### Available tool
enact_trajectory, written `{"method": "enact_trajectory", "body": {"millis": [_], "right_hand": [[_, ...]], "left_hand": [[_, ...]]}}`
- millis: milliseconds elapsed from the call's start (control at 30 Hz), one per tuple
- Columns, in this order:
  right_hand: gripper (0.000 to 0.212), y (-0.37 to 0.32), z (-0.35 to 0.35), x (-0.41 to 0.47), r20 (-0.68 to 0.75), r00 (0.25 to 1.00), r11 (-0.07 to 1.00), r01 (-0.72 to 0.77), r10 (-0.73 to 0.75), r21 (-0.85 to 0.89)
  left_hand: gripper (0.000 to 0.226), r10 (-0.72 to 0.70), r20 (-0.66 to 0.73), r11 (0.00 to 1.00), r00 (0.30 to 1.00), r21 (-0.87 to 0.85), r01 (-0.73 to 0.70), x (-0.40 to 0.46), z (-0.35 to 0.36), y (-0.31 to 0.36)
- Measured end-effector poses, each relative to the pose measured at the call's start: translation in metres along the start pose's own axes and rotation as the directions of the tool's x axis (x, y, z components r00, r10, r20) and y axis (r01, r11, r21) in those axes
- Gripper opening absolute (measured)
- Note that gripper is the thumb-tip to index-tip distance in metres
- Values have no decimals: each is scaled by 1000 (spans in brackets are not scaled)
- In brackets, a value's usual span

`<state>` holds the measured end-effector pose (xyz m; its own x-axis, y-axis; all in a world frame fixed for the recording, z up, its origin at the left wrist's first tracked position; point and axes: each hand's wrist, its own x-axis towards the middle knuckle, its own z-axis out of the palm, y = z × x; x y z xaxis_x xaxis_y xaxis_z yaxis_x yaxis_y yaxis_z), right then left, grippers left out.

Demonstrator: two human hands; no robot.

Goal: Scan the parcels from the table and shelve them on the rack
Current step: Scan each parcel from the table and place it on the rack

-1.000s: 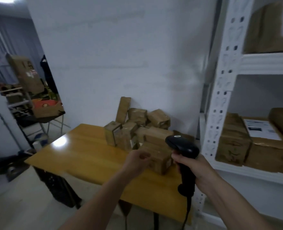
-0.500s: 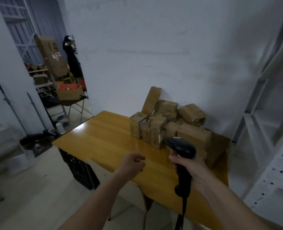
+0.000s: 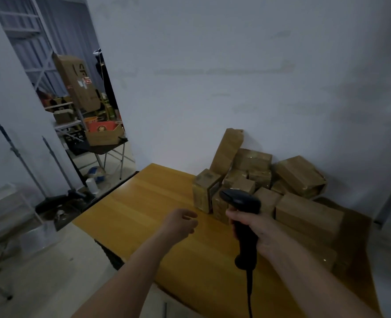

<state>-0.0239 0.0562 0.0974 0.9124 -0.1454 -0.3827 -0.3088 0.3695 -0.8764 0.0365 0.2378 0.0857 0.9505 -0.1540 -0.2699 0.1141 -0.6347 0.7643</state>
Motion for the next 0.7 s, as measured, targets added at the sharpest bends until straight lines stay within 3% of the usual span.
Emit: {"method": "enact_trajectory", "body": {"millis": [200, 400, 533, 700], "right_hand": [[8, -28, 15, 74, -31, 999, 999, -20, 19, -28], [7, -24, 23, 124, -79, 995, 998, -63, 62, -17], [8, -23, 25, 151, -148, 986, 997, -79, 81, 20], [14, -21, 29, 184, -271, 957, 995, -102, 102, 17]], "left_hand": [[36, -32, 43, 999, 999, 10, 32, 75, -10, -2], [64, -170, 67, 985, 983, -22, 172, 142, -4, -25], [88, -200, 59, 979, 978, 61, 197, 195, 0, -25], [89, -152, 66, 968, 986, 210, 135, 259, 2, -20]]}}
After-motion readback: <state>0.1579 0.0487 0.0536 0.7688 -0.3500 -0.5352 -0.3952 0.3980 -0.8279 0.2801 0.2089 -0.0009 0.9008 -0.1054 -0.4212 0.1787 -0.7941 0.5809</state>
